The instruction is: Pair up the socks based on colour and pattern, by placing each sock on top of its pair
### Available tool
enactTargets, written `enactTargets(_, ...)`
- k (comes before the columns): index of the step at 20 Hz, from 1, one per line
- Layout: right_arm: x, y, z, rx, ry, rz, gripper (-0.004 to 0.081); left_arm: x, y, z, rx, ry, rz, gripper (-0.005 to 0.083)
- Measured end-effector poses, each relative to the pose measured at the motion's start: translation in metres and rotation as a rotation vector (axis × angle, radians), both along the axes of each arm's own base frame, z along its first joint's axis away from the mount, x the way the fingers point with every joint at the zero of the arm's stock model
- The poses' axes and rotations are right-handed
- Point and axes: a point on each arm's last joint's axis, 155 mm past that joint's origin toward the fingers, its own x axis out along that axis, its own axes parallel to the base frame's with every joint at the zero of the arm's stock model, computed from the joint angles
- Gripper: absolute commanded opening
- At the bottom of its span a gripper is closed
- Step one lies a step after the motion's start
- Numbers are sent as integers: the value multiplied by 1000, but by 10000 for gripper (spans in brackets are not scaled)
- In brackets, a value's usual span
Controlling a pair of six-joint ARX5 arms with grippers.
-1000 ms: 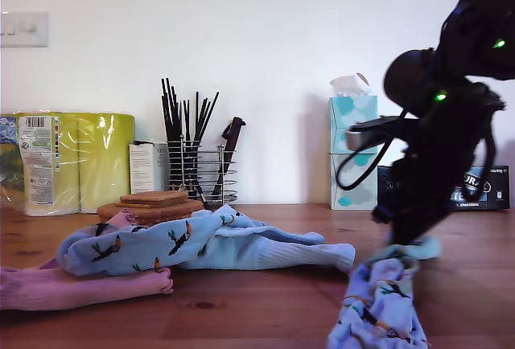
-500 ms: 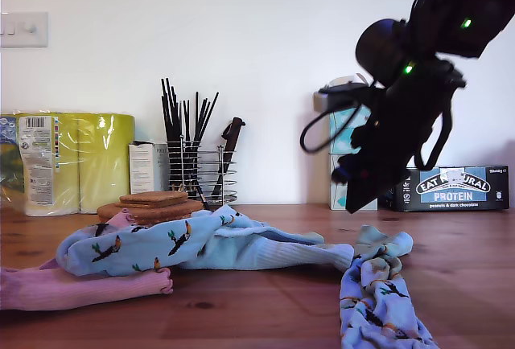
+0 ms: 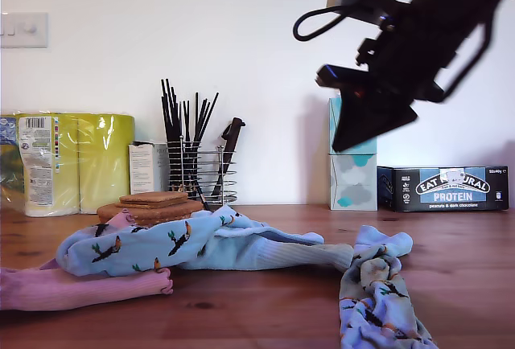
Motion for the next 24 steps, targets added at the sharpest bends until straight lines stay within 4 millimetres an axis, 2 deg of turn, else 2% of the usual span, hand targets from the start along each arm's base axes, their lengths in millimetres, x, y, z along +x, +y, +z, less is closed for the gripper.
enactTargets(1, -14, -1, -4, 2, -6, 7, -13, 2, -1, -3, 5, 13, -1, -22)
enactTargets(3, -44, 5, 2, 10, -52, 66, -13, 8, -5, -14, 18, 64, -11, -22)
enactTargets(5, -68, 27, 31, 33, -158, 196, -13, 16, -10, -30, 43, 132, -25, -21)
enactTargets(6, -78, 42, 46, 51, -204, 257, -13, 22, -12, -40, 61, 169, -35, 10)
enactTargets(7, -85, 53, 55, 66, -231, 297, -13, 28, -15, -51, 79, 198, -45, 116)
enactTargets(8, -92, 62, 58, 74, -243, 331, -13, 35, -18, -61, 95, 225, -54, 292)
enactTargets(9, -98, 68, 57, 74, -240, 354, -13, 41, -20, -71, 110, 253, -60, 430)
enactTargets(10, -99, 70, 55, 71, -238, 362, -13, 48, -22, -81, 124, 274, -65, 495)
enactTargets(15, -98, 67, 52, 55, -230, 354, -13, 79, -18, -144, 272, 369, -34, 501)
enactTargets(19, -93, 60, 50, 46, -226, 335, -13, 99, -18, -168, 346, 341, -26, 500)
enactTargets(24, -86, 54, 50, 40, -229, 316, -13, 103, -22, -187, 382, 357, -43, 483)
